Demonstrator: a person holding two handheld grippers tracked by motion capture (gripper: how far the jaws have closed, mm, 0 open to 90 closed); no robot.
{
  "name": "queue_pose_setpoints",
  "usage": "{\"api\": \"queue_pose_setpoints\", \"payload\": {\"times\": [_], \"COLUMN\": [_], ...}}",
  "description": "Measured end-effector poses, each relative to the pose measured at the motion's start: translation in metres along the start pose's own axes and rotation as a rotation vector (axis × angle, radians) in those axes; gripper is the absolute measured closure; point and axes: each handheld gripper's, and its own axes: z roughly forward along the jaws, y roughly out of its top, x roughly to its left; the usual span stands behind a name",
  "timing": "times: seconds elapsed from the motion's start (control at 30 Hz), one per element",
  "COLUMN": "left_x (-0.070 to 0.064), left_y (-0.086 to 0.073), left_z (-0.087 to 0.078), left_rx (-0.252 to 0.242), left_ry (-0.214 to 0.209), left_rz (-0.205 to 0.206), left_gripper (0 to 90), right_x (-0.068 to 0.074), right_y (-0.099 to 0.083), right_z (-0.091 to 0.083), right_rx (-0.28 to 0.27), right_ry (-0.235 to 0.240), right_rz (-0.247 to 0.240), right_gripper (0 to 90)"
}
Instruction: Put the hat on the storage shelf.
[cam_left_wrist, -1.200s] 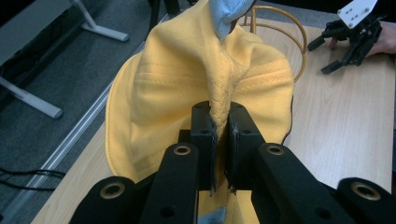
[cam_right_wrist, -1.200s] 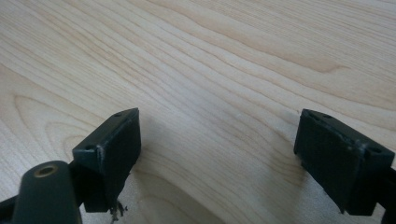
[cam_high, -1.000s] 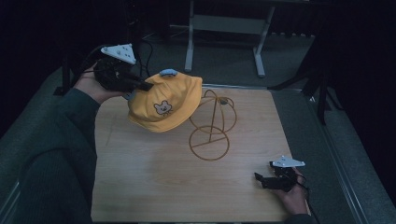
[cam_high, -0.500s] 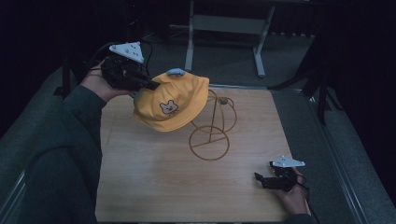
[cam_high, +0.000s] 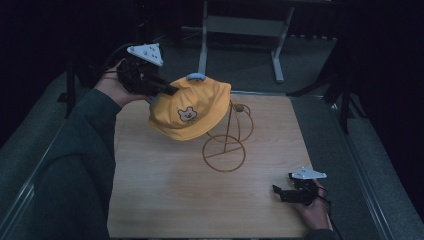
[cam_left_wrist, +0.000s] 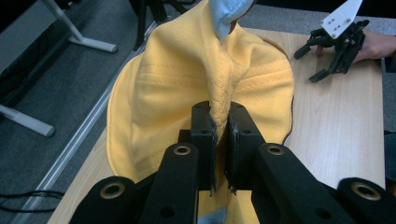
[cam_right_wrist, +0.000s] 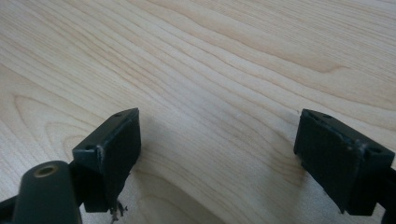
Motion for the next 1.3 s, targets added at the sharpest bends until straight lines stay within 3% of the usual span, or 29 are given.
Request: {"api": "queue_pose_setpoints", "payload": {"times": [0.7, 1.3], "left_x": [-0.004, -0.008], "left_y": [0.028, 0.051], "left_z": [0.02, 0.065], "left_rx": [0.023, 0.028], "left_ry": [-0.021, -0.048], "left_rz": [0.04, 0.039], "left_gripper": [83.1, 82.9], "right_x": [0.0, 0.0], "right_y": [0.0, -0.001], "right_z": [0.0, -0.001], "right_rx": [0.0, -0.002], "right_ry": [0.001, 0.004], "right_rz": [-0.001, -0.003], "right_gripper": [14.7, 14.7]}}
